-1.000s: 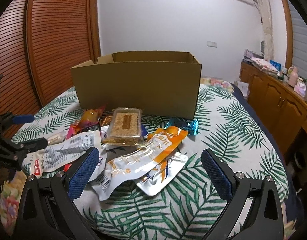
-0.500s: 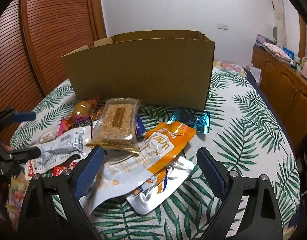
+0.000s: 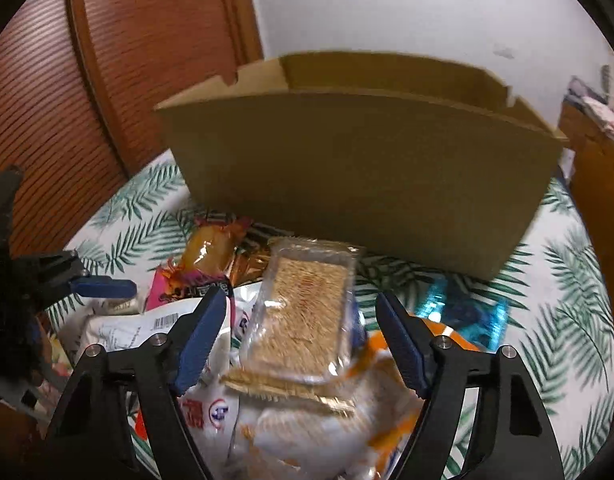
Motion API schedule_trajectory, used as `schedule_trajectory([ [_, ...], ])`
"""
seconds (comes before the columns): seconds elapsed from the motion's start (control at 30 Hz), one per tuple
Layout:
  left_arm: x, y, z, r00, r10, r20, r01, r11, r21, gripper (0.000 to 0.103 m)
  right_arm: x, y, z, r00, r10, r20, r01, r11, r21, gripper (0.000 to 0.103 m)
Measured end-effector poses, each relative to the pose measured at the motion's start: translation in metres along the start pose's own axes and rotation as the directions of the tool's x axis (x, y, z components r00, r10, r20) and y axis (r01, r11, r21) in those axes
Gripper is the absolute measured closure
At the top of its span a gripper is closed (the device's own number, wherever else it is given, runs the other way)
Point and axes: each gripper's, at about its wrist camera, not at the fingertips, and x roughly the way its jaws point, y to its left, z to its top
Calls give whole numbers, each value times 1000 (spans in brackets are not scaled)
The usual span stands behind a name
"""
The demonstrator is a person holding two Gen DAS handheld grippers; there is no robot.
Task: Organize snacks
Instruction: 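Grasp the white sausage pouch with the left tool while the right tool grasps the clear grain bar, then carry the white pouch and grain bar into the box and open both tools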
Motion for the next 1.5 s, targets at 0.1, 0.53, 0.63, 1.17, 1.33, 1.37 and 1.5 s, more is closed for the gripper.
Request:
schedule_trajectory([
  [0.1,2,-5,1,1000,-25,-14,26,999,25,21,19,-1,3,998,3,-62,-3,1000,-6,27],
  [0.53,26,3,13,997,-31,-77,31,1000,-3,27,19,-11,2,998,-32,-60,32,999,5,55],
  [0.63,27,5,15,997,-25,-73,25,1000,-4,33,13,-11,2,999,-22,-34,23,1000,12,55],
  [1.17,2,20,-3,999,-4,39,7,998,-67,39,-16,7,-20,996,-11,93,6,999,45,55],
  [1.33,-19,34,-13,992,-5,124,21,992,-125,40,-20,6,-24,994,-11,108,5,998,59,55],
  [1.37,-23,38,-15,989,-5,145,26,990,-141,41,-21,5,-24,994,-11,113,4,998,62,55],
  [1.5,-24,40,-4,984,16,177,14,986,-168,43,-25,2,-22,992,-19,124,10,998,67,55],
])
